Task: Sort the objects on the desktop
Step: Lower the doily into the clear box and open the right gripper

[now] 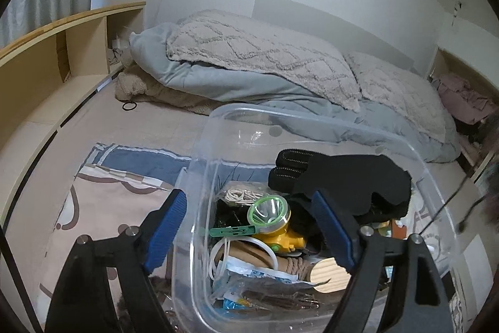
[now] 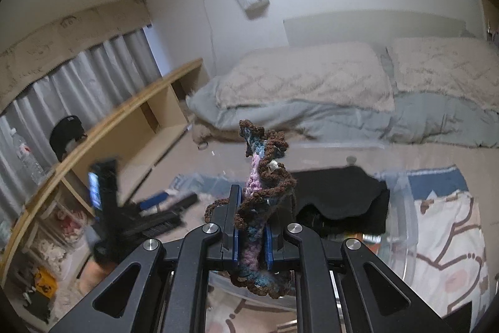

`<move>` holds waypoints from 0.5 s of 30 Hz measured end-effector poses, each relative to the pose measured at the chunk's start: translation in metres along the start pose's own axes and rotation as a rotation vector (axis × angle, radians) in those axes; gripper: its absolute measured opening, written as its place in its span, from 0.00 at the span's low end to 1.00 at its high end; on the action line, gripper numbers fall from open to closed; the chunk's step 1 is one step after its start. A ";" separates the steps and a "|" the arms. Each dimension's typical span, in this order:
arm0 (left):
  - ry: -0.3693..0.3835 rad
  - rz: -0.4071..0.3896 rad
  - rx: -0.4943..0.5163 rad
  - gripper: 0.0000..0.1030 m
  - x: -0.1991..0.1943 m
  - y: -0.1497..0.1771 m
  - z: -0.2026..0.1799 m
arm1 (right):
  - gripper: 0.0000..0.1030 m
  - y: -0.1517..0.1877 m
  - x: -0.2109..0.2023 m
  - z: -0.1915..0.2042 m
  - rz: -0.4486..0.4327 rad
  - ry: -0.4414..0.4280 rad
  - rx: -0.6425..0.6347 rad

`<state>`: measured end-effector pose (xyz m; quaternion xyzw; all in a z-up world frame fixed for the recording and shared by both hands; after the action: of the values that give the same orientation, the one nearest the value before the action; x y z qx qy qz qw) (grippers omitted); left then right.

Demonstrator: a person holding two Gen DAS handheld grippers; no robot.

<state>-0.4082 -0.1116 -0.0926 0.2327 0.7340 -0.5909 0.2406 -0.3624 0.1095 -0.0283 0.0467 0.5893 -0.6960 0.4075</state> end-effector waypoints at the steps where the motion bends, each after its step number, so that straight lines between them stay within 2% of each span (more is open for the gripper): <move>1: 0.003 -0.004 -0.002 0.81 -0.002 -0.001 0.000 | 0.12 0.004 0.005 -0.003 0.015 0.008 0.004; 9: 0.041 -0.033 -0.002 0.81 -0.022 -0.008 -0.001 | 0.12 0.049 0.059 -0.032 0.195 0.079 0.036; 15: 0.056 -0.024 -0.001 0.81 -0.021 -0.005 -0.003 | 0.12 0.081 0.089 -0.045 0.312 0.098 0.043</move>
<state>-0.3953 -0.1111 -0.0753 0.2401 0.7435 -0.5866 0.2132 -0.3894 0.1043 -0.1539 0.1805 0.5793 -0.6334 0.4803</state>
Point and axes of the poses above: each gripper's, at about its wrist camera, not at the fingertips, and x roughly the way its jaws point, z to its left, y to its underside, the point moved 9 cm from there along x, roughly the way its jaws point, and after that the axes turned 1 degree about -x, right-handed, at the moved point
